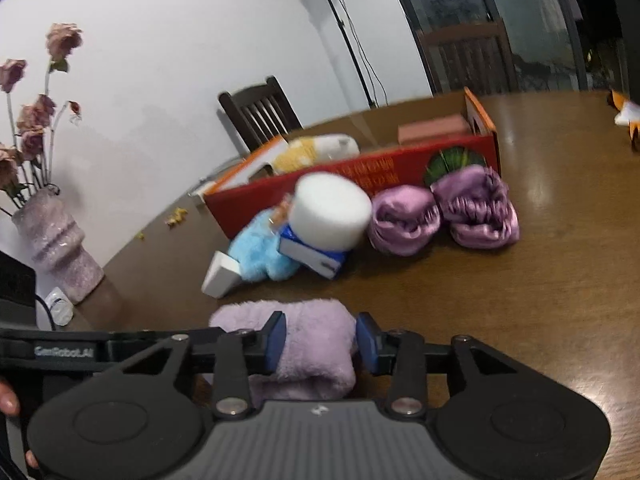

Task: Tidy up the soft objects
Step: 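Lower the headband into the box beside the plush toy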

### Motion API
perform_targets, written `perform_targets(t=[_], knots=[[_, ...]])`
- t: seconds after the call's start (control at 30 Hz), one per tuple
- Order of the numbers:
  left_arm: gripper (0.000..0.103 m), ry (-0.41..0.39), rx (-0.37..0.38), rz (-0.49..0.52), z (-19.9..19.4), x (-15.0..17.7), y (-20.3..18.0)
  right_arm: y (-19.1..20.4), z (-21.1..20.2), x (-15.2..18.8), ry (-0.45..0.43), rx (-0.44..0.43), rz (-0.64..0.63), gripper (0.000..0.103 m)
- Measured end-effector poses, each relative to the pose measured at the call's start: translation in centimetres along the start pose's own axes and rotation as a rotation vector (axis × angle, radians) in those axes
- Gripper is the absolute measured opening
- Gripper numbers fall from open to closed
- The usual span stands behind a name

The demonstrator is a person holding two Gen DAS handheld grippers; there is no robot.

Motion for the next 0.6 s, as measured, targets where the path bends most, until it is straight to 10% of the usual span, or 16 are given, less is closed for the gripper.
perform_targets(t=[0.07, 0.33, 0.6], knots=[[0.028, -0.007, -0.015, 0.042, 0.2, -0.1, -0.5, -0.1, 0.0, 0.0, -0.011, -0.016, 0.025, 0.02], [0.025, -0.139, 0.051, 0.171, -1.0, -8.7, -2.0, 1.2, -1.2, -7.1, -0.163, -0.061, -0.042, 0.018], [0.025, -0.116, -0.085, 0.19, 6.4, -21.2, 3.7, 0.9, 10.1, -20.4, -0.072, -0.028, -0.133, 0.018]])
Point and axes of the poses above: each gripper's, at about its wrist camera, not at the fingertips, and z roughly the way its jaws point, y to its left, x to its underside, the point moved 3 cm from there along z, roughly the way its jaws point, and after that the axes turned 7 degrees about x, right-handed, at the moved point
